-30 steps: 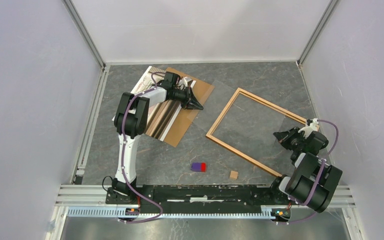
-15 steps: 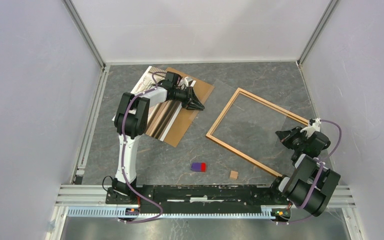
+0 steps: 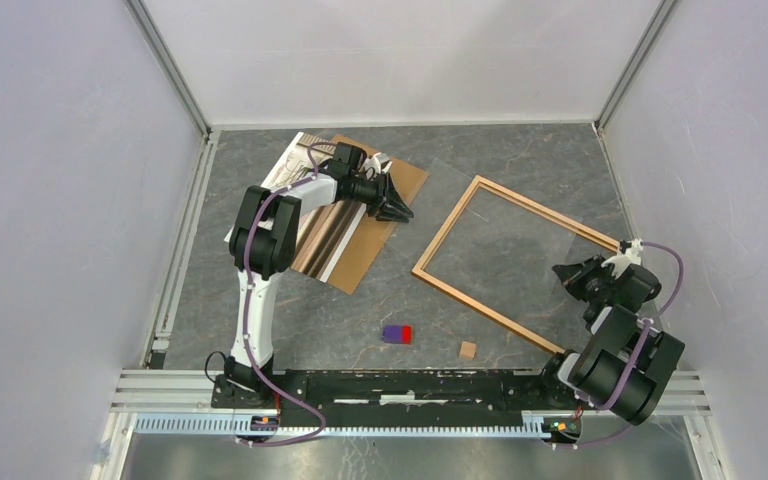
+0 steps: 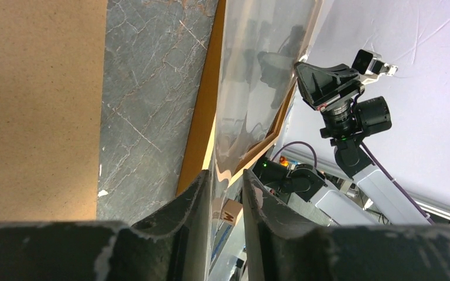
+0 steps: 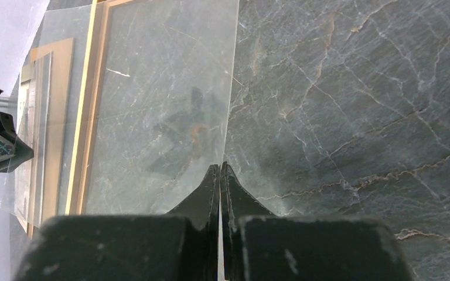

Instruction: Put the photo into the frame

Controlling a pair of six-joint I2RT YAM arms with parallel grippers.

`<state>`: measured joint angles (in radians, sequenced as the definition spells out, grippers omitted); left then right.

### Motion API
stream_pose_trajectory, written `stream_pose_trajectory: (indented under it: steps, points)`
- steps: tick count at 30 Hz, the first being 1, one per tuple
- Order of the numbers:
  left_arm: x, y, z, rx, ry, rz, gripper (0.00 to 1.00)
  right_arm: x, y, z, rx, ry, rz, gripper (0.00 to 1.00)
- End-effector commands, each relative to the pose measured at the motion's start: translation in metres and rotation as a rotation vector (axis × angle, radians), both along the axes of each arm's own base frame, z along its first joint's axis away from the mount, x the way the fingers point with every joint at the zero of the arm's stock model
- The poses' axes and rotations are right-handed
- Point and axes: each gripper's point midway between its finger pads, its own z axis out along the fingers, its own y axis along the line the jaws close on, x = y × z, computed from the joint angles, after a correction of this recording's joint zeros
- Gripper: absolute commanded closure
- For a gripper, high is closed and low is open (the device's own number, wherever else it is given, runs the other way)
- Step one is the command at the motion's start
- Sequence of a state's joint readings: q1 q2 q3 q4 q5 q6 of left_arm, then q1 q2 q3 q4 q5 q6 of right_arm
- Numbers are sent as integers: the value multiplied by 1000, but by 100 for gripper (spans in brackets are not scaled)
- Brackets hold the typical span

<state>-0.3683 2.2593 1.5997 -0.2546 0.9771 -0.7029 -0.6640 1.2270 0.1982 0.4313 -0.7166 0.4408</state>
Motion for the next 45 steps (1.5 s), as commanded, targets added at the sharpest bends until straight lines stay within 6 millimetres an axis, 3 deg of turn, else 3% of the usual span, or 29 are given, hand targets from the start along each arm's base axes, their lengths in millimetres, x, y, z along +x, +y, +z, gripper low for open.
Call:
stream_pose_trajectory:
  steps: [1, 5, 13, 23, 33, 38, 45]
  points:
    - [2, -6, 30, -43, -64, -15, 66, -2, -8, -10, -31, 28, -20, 99]
    - [6, -4, 26, -39, -55, -8, 62, -8, -6, -24, -21, 73, -24, 96]
    - [5, -3, 25, -31, -59, -9, 58, -7, -9, -25, -30, 79, -32, 95]
    - [2, -2, 34, -33, -75, -12, 79, -1, 1, -9, 18, 37, 23, 97]
    - [3, 6, 29, 15, -87, -11, 87, -3, -10, -6, -12, 66, -13, 100]
    - [4, 6, 26, 21, -79, -7, 87, -2, -9, -2, -10, 52, -14, 100]
    - [5, 6, 18, 31, -62, -3, 79, -6, -5, -5, -1, 58, -13, 100]
